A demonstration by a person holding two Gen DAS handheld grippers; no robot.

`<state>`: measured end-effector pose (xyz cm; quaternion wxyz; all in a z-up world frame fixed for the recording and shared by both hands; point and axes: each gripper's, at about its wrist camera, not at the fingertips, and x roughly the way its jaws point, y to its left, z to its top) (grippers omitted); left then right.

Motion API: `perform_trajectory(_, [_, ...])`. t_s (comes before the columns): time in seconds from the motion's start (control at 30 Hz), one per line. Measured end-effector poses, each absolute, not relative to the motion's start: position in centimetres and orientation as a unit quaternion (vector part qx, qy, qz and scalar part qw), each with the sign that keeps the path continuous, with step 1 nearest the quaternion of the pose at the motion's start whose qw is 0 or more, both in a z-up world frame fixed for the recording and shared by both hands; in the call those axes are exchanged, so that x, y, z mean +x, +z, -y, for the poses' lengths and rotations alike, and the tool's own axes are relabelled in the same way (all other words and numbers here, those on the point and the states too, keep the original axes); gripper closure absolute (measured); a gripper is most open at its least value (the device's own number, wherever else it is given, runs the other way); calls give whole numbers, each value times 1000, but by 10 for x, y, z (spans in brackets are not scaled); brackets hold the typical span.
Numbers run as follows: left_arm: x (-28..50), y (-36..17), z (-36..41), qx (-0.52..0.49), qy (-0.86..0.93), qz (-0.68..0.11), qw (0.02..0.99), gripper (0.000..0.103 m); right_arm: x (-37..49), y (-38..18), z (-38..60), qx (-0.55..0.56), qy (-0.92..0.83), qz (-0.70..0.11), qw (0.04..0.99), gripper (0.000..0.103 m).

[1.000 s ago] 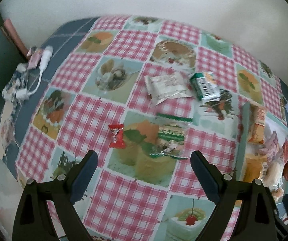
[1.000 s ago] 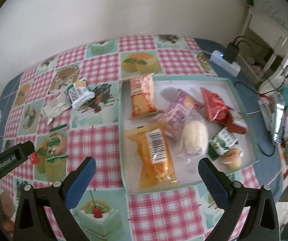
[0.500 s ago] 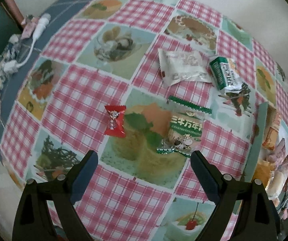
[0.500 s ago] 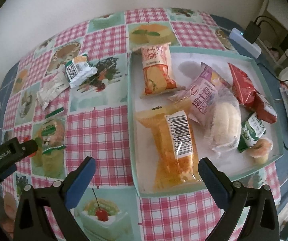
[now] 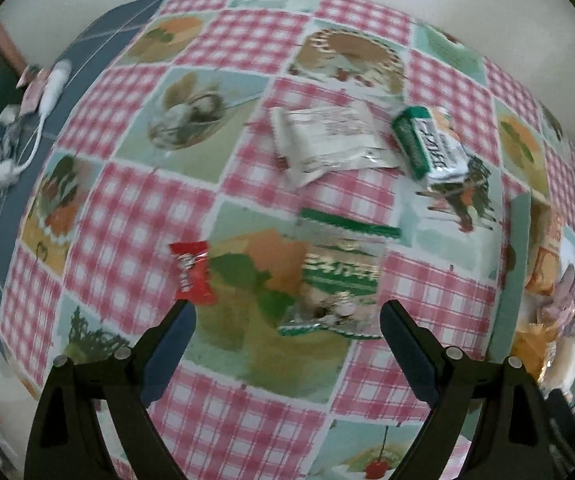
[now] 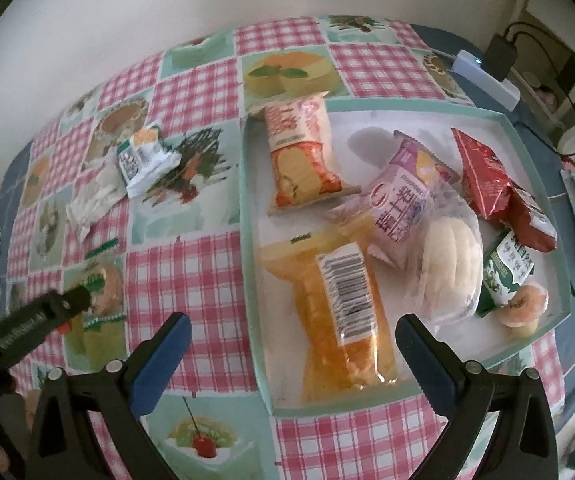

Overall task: Organize snacks
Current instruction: 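Close the left tool on the green-wrapped cookie packet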

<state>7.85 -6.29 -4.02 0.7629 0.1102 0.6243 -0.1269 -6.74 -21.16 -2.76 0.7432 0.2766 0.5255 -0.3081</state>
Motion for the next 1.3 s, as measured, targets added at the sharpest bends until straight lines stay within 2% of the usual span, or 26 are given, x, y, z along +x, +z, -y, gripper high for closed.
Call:
perform_trajectory(0.27, [72,-53,97,146,-133,-614,764,13,-71,-11,219,285,-309,-498,759,0])
perform_trajectory(0.33, [72,-55,104,151,-132,-613,765,29,-72,-7,219,286,-307,-493,762,0])
perform_trajectory(0.47, [65,-64,113,162,-135,-611,763,35,-71,-4,219,289,-306,-489,764,0])
perform_trajectory(0.53, [62,-66,119,166,-140,-612,761,46,-70,-3,219,285,-310,-489,764,0])
perform_trajectory(1.07, [72,-85,114,158,-152,-616,757,47,-59,-15,207,256,-308,-517,757,0])
perform_trajectory(1.17, [73,-84,111,155,-156,-620,753,51,-58,-16,208,254,-310,-519,755,0])
perform_trajectory(1.3, [78,-81,104,148,-155,-626,749,52,-58,-17,208,253,-313,-520,754,0])
